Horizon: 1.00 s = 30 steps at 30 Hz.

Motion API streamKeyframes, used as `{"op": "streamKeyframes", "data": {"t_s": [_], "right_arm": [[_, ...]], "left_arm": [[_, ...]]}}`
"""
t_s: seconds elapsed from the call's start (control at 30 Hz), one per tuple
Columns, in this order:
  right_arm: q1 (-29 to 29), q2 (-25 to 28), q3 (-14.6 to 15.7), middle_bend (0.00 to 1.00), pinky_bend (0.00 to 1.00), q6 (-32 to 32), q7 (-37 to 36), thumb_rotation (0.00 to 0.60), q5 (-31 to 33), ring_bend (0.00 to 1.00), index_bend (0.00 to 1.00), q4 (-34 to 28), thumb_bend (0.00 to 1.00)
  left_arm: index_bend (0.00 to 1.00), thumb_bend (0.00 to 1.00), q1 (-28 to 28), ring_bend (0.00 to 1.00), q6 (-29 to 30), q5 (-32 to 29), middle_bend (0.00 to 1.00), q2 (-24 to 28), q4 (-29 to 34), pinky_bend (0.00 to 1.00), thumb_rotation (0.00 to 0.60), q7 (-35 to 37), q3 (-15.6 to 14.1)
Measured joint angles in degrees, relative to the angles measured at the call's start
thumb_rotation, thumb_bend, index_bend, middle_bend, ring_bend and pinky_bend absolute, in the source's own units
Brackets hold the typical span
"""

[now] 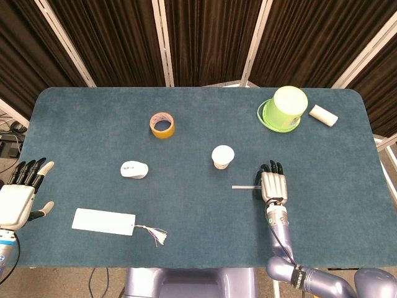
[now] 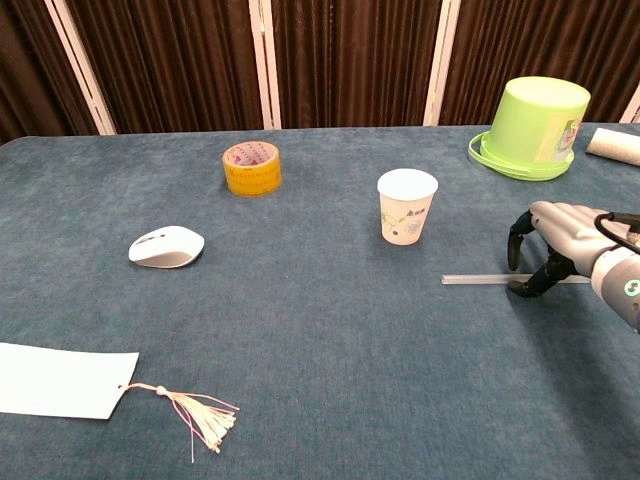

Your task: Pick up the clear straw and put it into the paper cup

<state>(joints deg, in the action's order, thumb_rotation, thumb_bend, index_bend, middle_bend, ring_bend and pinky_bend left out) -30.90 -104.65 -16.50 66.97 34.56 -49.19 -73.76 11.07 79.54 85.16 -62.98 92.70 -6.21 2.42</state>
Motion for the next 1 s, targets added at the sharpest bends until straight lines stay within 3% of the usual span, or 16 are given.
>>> {"op": "streamKeyframes", "data": {"t_s": [0.63, 1.0], "right_arm": [[-0.50, -0.34, 0.41, 0.21, 0.00, -0.96, 0.04, 0.600, 1.81, 0.00, 0.55, -0.07, 0.40], [-0.10, 1.77, 0.01, 0.21, 0.00, 0.12, -1.40, 0.600, 0.90, 0.00, 0.55, -4.82, 0.40]], "left_arm": [[0.00, 0.25, 0.03, 0.00, 0.00, 0.04, 0.00, 0.03, -0.04, 0.00, 0.600, 0.13, -0.03], [0.00, 0.25, 0.02, 0.00, 0.00, 0.05, 0.00, 0.03, -0.08, 0.00, 0.600, 0.23, -0.06]]}}
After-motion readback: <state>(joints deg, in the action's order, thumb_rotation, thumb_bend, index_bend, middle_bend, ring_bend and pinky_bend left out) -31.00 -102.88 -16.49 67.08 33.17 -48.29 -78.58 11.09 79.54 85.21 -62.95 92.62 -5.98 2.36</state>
